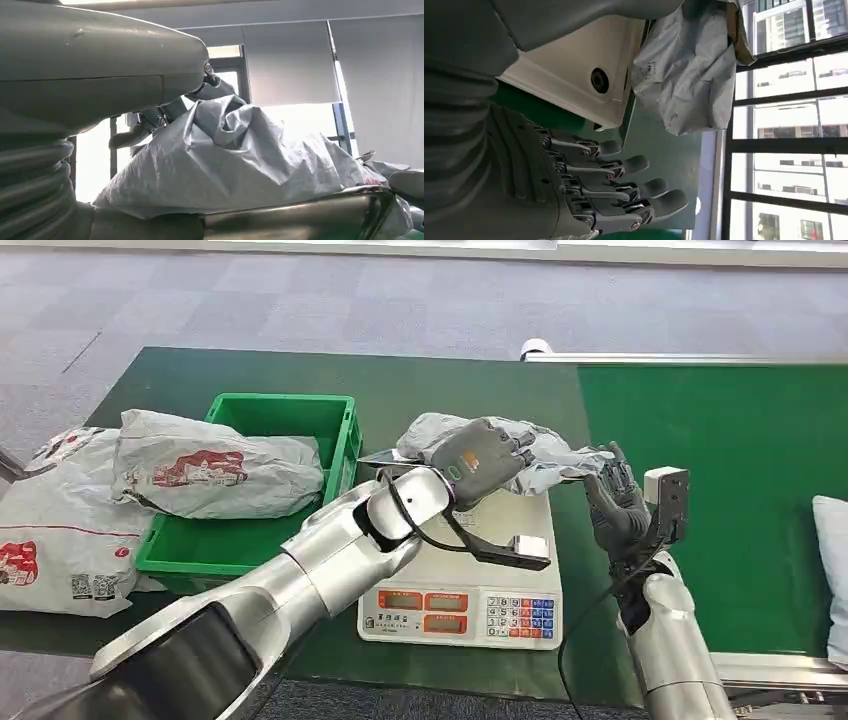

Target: Moved the parcel from conveyor to table for the left to box.

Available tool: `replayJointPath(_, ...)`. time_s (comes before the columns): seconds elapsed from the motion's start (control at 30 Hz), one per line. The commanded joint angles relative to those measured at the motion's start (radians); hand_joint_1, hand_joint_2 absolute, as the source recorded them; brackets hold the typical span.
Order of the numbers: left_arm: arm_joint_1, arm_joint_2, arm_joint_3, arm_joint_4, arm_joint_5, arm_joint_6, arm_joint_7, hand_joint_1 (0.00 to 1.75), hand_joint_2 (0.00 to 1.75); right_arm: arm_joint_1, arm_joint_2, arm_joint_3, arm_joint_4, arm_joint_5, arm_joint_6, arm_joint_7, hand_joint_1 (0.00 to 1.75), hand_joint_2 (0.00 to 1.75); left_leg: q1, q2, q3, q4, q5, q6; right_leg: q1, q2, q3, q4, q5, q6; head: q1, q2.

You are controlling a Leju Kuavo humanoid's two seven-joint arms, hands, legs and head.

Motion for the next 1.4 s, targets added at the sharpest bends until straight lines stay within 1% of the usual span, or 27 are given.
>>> replayJointPath(0.03, 0.637, 0.496, 0.215, -0.510, 0.076, 0.018, 0.031, 1.75, 1.75, 0.141, 0.018, -0.070, -0.190, 0.013, -0.029, 0.034, 0.00, 1.75, -0.004, 0.011, 0.020, -0.015, -0.001, -0.001, -0.003, 0.010, 0.014, -0.010, 0.001, -0.002, 0.000, 0.000)
replayJointPath(0.07, 0.651, 0.484, 0.244, -0.500, 0.093, 0.053, 0.015, 1.75, 1.75, 0.143, 0.028, -0.088, -0.184, 0.017, -0.020, 0.057, 0.00, 1.75, -0.005, 0.010, 0.019, -0.015, -0.002, 0.001, -0.005, 0.009, 0.015, -0.009, 0.000, -0.001, 0.001, 0.000)
replayJointPath(0.1, 0.646, 0.471, 0.253, -0.506, 0.081, 0.050, 0.019, 1.75, 1.75, 0.135, 0.033, -0.097, -0.162, 0.028, -0.013, 0.056, 0.00, 1.75, -0.004, 0.012, 0.021, -0.018, -0.003, 0.000, -0.003, 0.010, 0.018, -0.012, 0.000, -0.003, 0.003, 0.000)
replayJointPath(0.13, 0.635, 0.449, 0.266, -0.527, 0.076, 0.020, 0.037, 0.44, 1.75, 0.116, 0.038, -0.106, -0.128, 0.040, -0.007, 0.048, 0.00, 1.75, -0.004, 0.017, 0.027, -0.020, -0.004, -0.001, -0.003, 0.015, 0.020, -0.012, -0.001, -0.004, 0.002, 0.000)
replayJointPath(0.17, 0.624, 0.441, 0.265, -0.541, 0.069, -0.016, 0.054, 1.34, 1.75, 0.104, 0.039, -0.108, -0.104, 0.047, -0.005, 0.042, 0.00, 1.75, -0.005, 0.018, 0.032, -0.015, -0.015, -0.005, -0.003, 0.017, 0.024, -0.005, -0.010, -0.007, 0.002, 0.000)
replayJointPath(0.2, 0.618, 0.432, 0.269, -0.548, 0.067, -0.026, 0.059, 1.31, 1.75, 0.096, 0.039, -0.109, -0.089, 0.050, -0.006, 0.039, 0.00, 1.75, -0.004, 0.021, 0.033, -0.008, -0.022, -0.006, -0.001, 0.020, 0.026, -0.001, -0.014, -0.007, 0.003, 0.000)
replayJointPath(0.23, 0.622, 0.423, 0.286, -0.575, 0.068, -0.027, 0.074, 0.00, 1.75, 0.083, 0.040, -0.111, -0.066, 0.055, -0.003, 0.029, 0.00, 1.75, -0.003, 0.024, 0.033, -0.007, -0.019, -0.007, -0.001, 0.022, 0.020, 0.000, -0.013, -0.008, 0.001, 0.000)
replayJointPath(0.27, 0.628, 0.427, 0.292, -0.611, 0.063, -0.037, 0.085, 0.00, 1.75, 0.070, 0.041, -0.111, -0.056, 0.059, -0.002, 0.024, 0.00, 1.75, -0.002, 0.018, 0.029, -0.006, -0.018, -0.007, 0.000, 0.016, 0.017, 0.000, -0.014, -0.009, 0.000, 0.000)
replayJointPath(0.3, 0.642, 0.430, 0.315, -0.659, 0.056, -0.012, 0.118, 0.00, 1.75, 0.048, 0.039, -0.097, -0.052, 0.068, 0.012, 0.011, 0.00, 1.75, -0.002, 0.018, 0.027, -0.009, -0.015, -0.006, 0.001, 0.015, 0.016, -0.003, -0.012, -0.008, 0.003, 0.000)
replayJointPath(0.33, 0.658, 0.454, 0.327, -0.731, 0.063, -0.045, 0.127, 0.00, 1.75, 0.005, 0.043, -0.088, -0.039, 0.073, 0.009, 0.029, 0.00, 1.75, -0.001, 0.016, 0.028, -0.010, -0.015, -0.006, 0.003, 0.014, 0.019, -0.004, -0.013, -0.008, 0.003, 0.000)
replayJointPath(0.37, 0.678, 0.465, 0.344, -0.769, 0.067, -0.054, 0.143, 0.00, 1.75, -0.010, 0.039, -0.073, -0.032, 0.073, 0.020, 0.050, 0.00, 1.75, -0.001, 0.017, 0.025, -0.008, -0.015, -0.007, 0.002, 0.016, 0.015, -0.001, -0.013, -0.008, 0.003, 0.000)
replayJointPath(0.4, 0.708, 0.487, 0.354, -0.816, 0.067, -0.066, 0.149, 0.00, 1.75, -0.019, 0.037, -0.063, -0.029, 0.071, 0.020, 0.055, 0.00, 1.75, -0.001, 0.020, 0.026, -0.008, -0.017, -0.007, 0.002, 0.019, 0.016, -0.001, -0.012, -0.009, 0.002, 0.000)
replayJointPath(0.43, 0.726, 0.498, 0.360, -0.836, 0.067, -0.067, 0.148, 0.00, 1.75, -0.021, 0.037, -0.058, -0.027, 0.069, 0.018, 0.057, 0.00, 1.75, -0.001, 0.019, 0.024, -0.007, -0.016, -0.007, 0.002, 0.018, 0.014, 0.000, -0.012, -0.008, 0.002, 0.000)
replayJointPath(0.47, 0.730, 0.500, 0.360, -0.838, 0.067, -0.066, 0.148, 0.00, 1.75, -0.019, 0.036, -0.058, -0.026, 0.069, 0.017, 0.057, 0.00, 1.75, -0.001, 0.015, 0.023, -0.008, -0.015, -0.007, 0.002, 0.014, 0.015, -0.001, -0.012, -0.008, 0.002, 0.000)
replayJointPath(0.5, 0.733, 0.500, 0.360, -0.839, 0.067, -0.066, 0.148, 0.00, 1.75, -0.019, 0.037, -0.057, -0.026, 0.069, 0.017, 0.057, 0.00, 1.75, 0.000, 0.018, 0.026, -0.009, -0.016, -0.007, 0.003, 0.016, 0.018, -0.003, -0.012, -0.009, 0.003, 0.000)
replayJointPath(0.53, 0.733, 0.500, 0.360, -0.839, 0.067, -0.066, 0.148, 0.00, 1.75, -0.019, 0.037, -0.057, -0.026, 0.069, 0.017, 0.057, 0.00, 1.75, -0.001, 0.015, 0.024, -0.008, -0.015, -0.007, 0.002, 0.014, 0.016, -0.002, -0.013, -0.008, 0.002, 0.000)
replayJointPath(0.57, 0.733, 0.500, 0.360, -0.839, 0.067, -0.066, 0.148, 0.00, 1.75, -0.019, 0.037, -0.057, -0.026, 0.069, 0.017, 0.057, 0.00, 1.75, 0.000, 0.016, 0.026, -0.010, -0.015, -0.007, 0.003, 0.014, 0.018, -0.003, -0.013, -0.009, 0.002, 0.000)
replayJointPath(0.63, 0.733, 0.491, 0.360, -0.833, 0.063, -0.067, 0.152, 0.00, 1.75, -0.022, 0.034, -0.054, -0.018, 0.069, 0.015, 0.057, 0.00, 1.75, -0.001, 0.011, 0.024, -0.009, -0.015, -0.007, 0.002, 0.010, 0.017, -0.002, -0.014, -0.008, 0.002, 0.000)
replayJointPath(0.77, 0.733, 0.491, 0.360, -0.833, 0.063, -0.067, 0.152, 0.00, 1.75, -0.022, 0.034, -0.054, -0.018, 0.069, 0.015, 0.057, 0.00, 1.75, -0.001, 0.008, 0.022, -0.008, -0.014, -0.007, 0.002, 0.007, 0.016, -0.001, -0.014, -0.007, 0.002, 0.000)
replayJointPath(0.83, 0.733, 0.491, 0.360, -0.833, 0.063, -0.067, 0.152, 0.00, 1.75, -0.022, 0.034, -0.054, -0.018, 0.069, 0.015, 0.057, 0.00, 1.75, 0.000, 0.010, 0.024, -0.009, -0.015, -0.007, 0.003, 0.008, 0.018, -0.003, -0.013, -0.008, 0.002, 0.000)
replayJointPath(0.97, 0.733, 0.491, 0.360, -0.833, 0.063, -0.067, 0.152, 0.00, 1.75, -0.022, 0.034, -0.054, -0.018, 0.069, 0.015, 0.057, 0.00, 1.75, -0.001, 0.008, 0.022, -0.008, -0.014, -0.007, 0.002, 0.007, 0.017, -0.002, -0.014, -0.007, 0.002, 0.000)
replayJointPath(1.0, 0.733, 0.491, 0.360, -0.833, 0.063, -0.067, 0.152, 0.00, 1.75, -0.022, 0.034, -0.054, -0.018, 0.069, 0.015, 0.057, 0.00, 1.75, 0.000, 0.010, 0.026, -0.010, -0.015, -0.007, 0.003, 0.008, 0.020, -0.004, -0.013, -0.009, 0.002, 0.000)
replayJointPath(1.03, 0.733, 0.491, 0.360, -0.833, 0.063, -0.067, 0.152, 0.00, 1.75, -0.022, 0.034, -0.054, -0.018, 0.069, 0.015, 0.057, 0.00, 1.75, -0.001, 0.008, 0.022, -0.009, -0.014, -0.007, 0.002, 0.007, 0.017, -0.002, -0.014, -0.007, 0.002, 0.000)
replayJointPath(1.07, 0.733, 0.491, 0.360, -0.833, 0.063, -0.067, 0.152, 0.00, 1.75, -0.022, 0.034, -0.054, -0.018, 0.069, 0.015, 0.057, 0.00, 1.75, 0.000, 0.009, 0.024, -0.009, -0.015, -0.007, 0.002, 0.007, 0.019, -0.003, -0.014, -0.008, 0.002, 0.000)
replayJointPath(1.2, 0.733, 0.491, 0.360, -0.833, 0.063, -0.067, 0.152, 0.00, 1.75, -0.022, 0.034, -0.054, -0.018, 0.069, 0.015, 0.057, 0.00, 1.75, -0.001, 0.007, 0.022, -0.008, -0.014, -0.007, 0.002, 0.006, 0.017, -0.002, -0.014, -0.007, 0.002, 0.000)
replayJointPath(1.23, 0.733, 0.491, 0.360, -0.833, 0.063, -0.067, 0.152, 0.00, 1.75, -0.022, 0.034, -0.054, -0.018, 0.069, 0.015, 0.057, 0.00, 1.75, 0.000, 0.009, 0.026, -0.010, -0.015, -0.007, 0.003, 0.007, 0.020, -0.004, -0.014, -0.008, 0.002, 0.000)
replayJointPath(1.4, 0.733, 0.491, 0.360, -0.833, 0.063, -0.067, 0.152, 0.00, 1.75, -0.022, 0.034, -0.054, -0.018, 0.069, 0.015, 0.057, 0.00, 1.75, -0.001, 0.008, 0.023, -0.009, -0.014, -0.007, 0.002, 0.007, 0.017, -0.002, -0.014, -0.007, 0.002, 0.000)
